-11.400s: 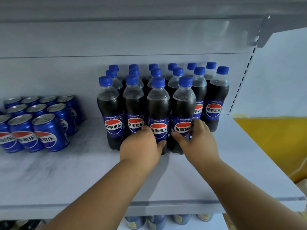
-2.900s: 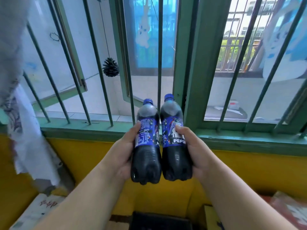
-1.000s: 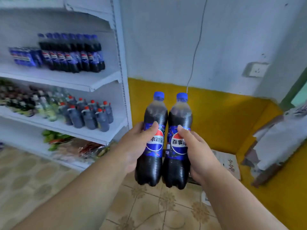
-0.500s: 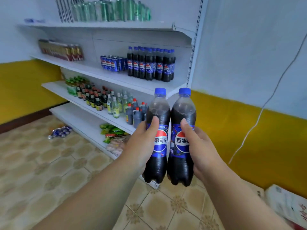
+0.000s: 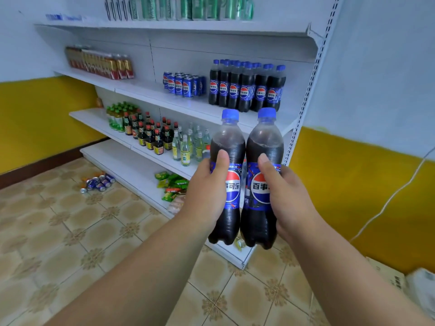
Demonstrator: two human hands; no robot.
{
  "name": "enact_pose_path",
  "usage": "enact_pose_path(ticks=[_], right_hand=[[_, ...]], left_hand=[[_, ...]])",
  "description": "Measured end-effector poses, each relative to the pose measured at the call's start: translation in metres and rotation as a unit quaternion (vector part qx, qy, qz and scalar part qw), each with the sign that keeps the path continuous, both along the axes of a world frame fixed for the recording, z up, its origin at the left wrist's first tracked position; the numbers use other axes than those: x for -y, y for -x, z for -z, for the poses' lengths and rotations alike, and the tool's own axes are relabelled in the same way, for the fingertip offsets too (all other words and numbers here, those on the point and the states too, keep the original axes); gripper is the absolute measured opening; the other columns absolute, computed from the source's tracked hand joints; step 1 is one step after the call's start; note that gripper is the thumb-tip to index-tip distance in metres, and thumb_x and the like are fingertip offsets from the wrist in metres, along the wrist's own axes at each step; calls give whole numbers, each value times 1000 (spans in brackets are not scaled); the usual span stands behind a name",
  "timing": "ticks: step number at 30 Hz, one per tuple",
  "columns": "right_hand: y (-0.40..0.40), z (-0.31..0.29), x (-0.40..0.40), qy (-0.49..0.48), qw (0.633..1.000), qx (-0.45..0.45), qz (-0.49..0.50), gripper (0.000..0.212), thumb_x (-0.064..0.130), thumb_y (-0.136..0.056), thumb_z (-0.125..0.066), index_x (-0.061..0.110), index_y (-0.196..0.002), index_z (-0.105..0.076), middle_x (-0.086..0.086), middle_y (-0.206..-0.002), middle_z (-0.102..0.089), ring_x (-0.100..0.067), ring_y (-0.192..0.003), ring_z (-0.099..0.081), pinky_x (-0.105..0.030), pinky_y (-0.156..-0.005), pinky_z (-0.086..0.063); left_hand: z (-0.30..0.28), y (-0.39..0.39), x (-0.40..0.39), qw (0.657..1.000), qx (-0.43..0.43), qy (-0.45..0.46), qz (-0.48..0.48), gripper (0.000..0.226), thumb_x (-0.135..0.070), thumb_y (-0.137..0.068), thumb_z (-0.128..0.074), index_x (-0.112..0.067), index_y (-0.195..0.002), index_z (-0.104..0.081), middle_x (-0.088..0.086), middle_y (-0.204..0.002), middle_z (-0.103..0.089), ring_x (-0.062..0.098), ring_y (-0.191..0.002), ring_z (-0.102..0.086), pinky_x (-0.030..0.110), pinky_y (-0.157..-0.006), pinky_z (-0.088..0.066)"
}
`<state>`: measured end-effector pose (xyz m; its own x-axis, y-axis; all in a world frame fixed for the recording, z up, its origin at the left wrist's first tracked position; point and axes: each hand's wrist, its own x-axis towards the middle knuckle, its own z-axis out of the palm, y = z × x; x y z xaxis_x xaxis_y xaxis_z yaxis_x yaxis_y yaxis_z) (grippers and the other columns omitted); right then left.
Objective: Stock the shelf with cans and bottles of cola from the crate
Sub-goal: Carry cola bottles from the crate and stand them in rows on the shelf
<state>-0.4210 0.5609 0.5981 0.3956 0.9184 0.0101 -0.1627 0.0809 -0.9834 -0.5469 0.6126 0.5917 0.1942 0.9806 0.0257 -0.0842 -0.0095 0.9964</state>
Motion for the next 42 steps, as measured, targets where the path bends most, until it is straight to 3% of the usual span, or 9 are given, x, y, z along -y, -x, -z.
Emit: enact_pose_path(ticks=[4, 11, 16, 21, 26, 28, 36, 39, 42], right_hand=[[-9, 4, -34, 9, 1000, -8, 11, 40, 45, -92, -66, 15, -117, -63, -6, -99, -79, -24, -90, -77, -49, -87, -59], [-48, 13, -127, 5, 1000, 7, -7, 38, 47, -90, -67, 17, -113, -65, -5, -100, -78, -23, -91, -77, -49, -89, -59], [-89, 4, -205, -8, 999, 39, -20, 42, 53, -87, -70, 19, -111, -66, -5, -101, -78, -22, -92, -76, -49, -92, -58], [-122, -4, -261, -17, 996, 85, -12, 63, 76, -66, -67, 28, -107, -66, -1, -100, -78, -22, -91, -76, -51, -90, -57], [-147, -1, -298, -19, 996, 87, 8, 60, 75, -66, -65, 29, -105, -66, -2, -96, -78, -25, -82, -77, -57, -81, -60], [-156, 4, -313, -10, 996, 90, 28, 56, 76, -66, -64, 32, -102, -65, -1, -93, -78, -27, -78, -77, -61, -74, -60], [-191, 2, -382, -40, 984, 115, 131, 50, 74, -68, -64, 37, -102, -66, 7, -99, -77, -14, -92, -75, -47, -89, -58], [-200, -10, -413, -56, 973, 130, 184, 44, 74, -73, -68, 39, -100, -65, 7, -98, -77, -15, -89, -75, -47, -84, -59], [-209, -15, -446, -52, 961, 147, 227, 41, 68, -79, -65, 35, -103, -63, 4, -92, -77, -17, -81, -76, -38, -72, -59]], left_hand=[[5, -10, -34, 1000, 0, 10, -1, 44, -76, -75, -50, -39, -92, -64, -3, -91, -76, 22, -86, -75, 51, -85, -58], [9, -48, -121, 1000, 5, 9, -21, 32, -61, -94, -50, -35, -101, -66, -4, -95, -76, 19, -88, -75, 49, -87, -58], [-2, -86, -191, 999, 9, -1, -34, 43, -72, -81, -52, -36, -101, -67, -3, -97, -76, 20, -91, -74, 50, -89, -57], [-10, -121, -245, 999, 11, -20, -49, 35, -70, -83, -50, -40, -93, -67, -7, -93, -75, 18, -90, -74, 50, -89, -57], [-5, -149, -292, 998, 2, -32, -53, 51, -80, -69, -47, -40, -93, -66, -4, -92, -75, 21, -88, -74, 52, -87, -57], [0, -161, -310, 999, -5, -32, -43, 49, -78, -74, -47, -38, -96, -66, -4, -94, -75, 19, -89, -74, 52, -88, -57], [-4, -208, -393, 997, -4, -79, 8, 31, -55, -98, -44, -31, -99, -63, -10, -88, -74, 10, -83, -73, 45, -84, -58], [-15, -226, -434, 992, 18, -115, 43, 31, -55, -97, -43, -31, -98, -63, -13, -90, -73, 7, -86, -71, 41, -86, -58], [-17, -242, -475, 986, 26, -146, 74, 41, -61, -89, -42, -35, -111, -64, -18, -102, -73, 2, -98, -69, 40, -95, -54]])
